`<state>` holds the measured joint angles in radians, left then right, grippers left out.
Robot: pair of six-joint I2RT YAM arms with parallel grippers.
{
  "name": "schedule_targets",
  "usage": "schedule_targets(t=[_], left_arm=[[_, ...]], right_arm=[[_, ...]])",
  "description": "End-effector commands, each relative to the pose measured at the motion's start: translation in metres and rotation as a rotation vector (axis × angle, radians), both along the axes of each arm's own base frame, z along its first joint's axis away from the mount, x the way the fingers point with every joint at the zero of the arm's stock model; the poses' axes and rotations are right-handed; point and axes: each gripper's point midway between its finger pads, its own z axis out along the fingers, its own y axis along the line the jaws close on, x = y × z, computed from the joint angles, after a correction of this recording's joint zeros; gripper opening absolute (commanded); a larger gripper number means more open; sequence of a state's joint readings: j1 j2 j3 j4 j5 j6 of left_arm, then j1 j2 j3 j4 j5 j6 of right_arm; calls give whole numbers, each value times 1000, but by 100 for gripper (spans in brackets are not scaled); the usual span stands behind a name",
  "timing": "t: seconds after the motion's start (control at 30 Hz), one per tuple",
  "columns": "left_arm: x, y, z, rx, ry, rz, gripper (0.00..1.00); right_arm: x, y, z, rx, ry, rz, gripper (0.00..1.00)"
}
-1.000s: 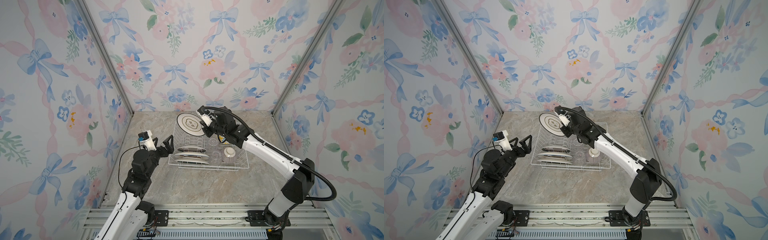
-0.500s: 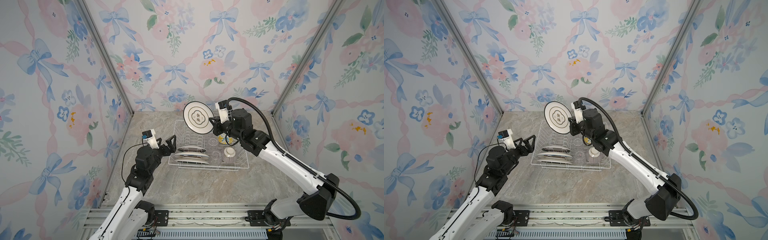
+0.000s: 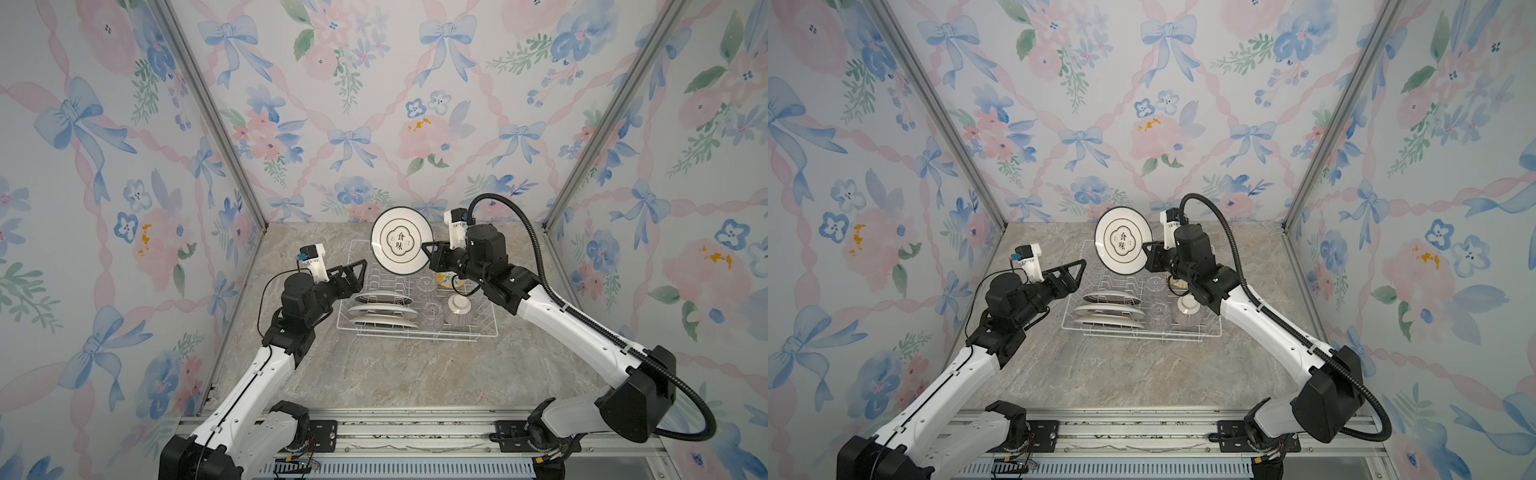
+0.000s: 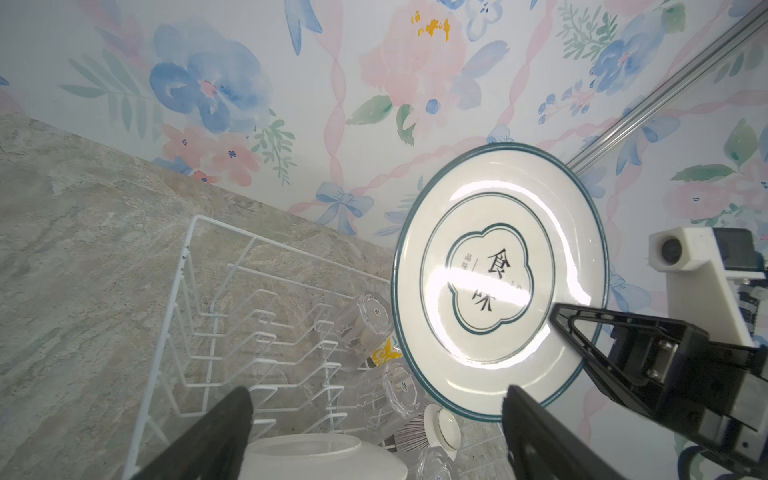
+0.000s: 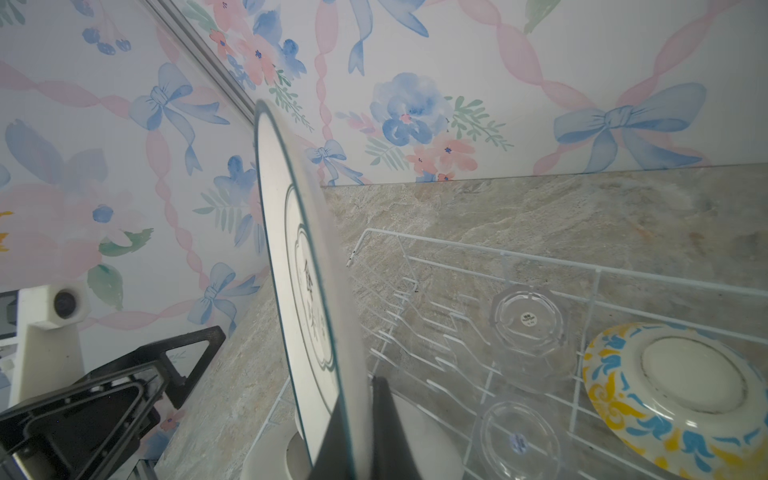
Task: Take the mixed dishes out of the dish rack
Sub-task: 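Move the left gripper to the plate rim while the right holds it up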
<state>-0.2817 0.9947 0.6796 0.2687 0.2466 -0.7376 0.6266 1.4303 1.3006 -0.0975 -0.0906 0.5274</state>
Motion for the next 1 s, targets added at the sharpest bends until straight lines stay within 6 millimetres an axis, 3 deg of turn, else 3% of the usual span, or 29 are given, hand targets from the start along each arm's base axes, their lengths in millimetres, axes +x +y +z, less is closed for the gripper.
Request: schedule_targets(t=[0.0,0.03,0.4,0.5,0.6,0.97], left_arm=[[2,-23,22,-65,-34,-115,93],[5,-27,33,-73,-56,-130,93],[30,-51,32,-144,-37,-201,80],[34,-53,33,-160,-39,-211,77],[36,-53,37,-179,-52,-207,67],[39,-56,47,-242,-63,-221,55]], right_arm=[[-4,1,42,169,-61,27,0],[-5,2,42,204,-45,28,0],[-4,19,44,338,-7,93,0],[-3,21,43,366,14,101,0],[-3,25,40,390,40,110,0],[-1,32,29,411,91,127,0]])
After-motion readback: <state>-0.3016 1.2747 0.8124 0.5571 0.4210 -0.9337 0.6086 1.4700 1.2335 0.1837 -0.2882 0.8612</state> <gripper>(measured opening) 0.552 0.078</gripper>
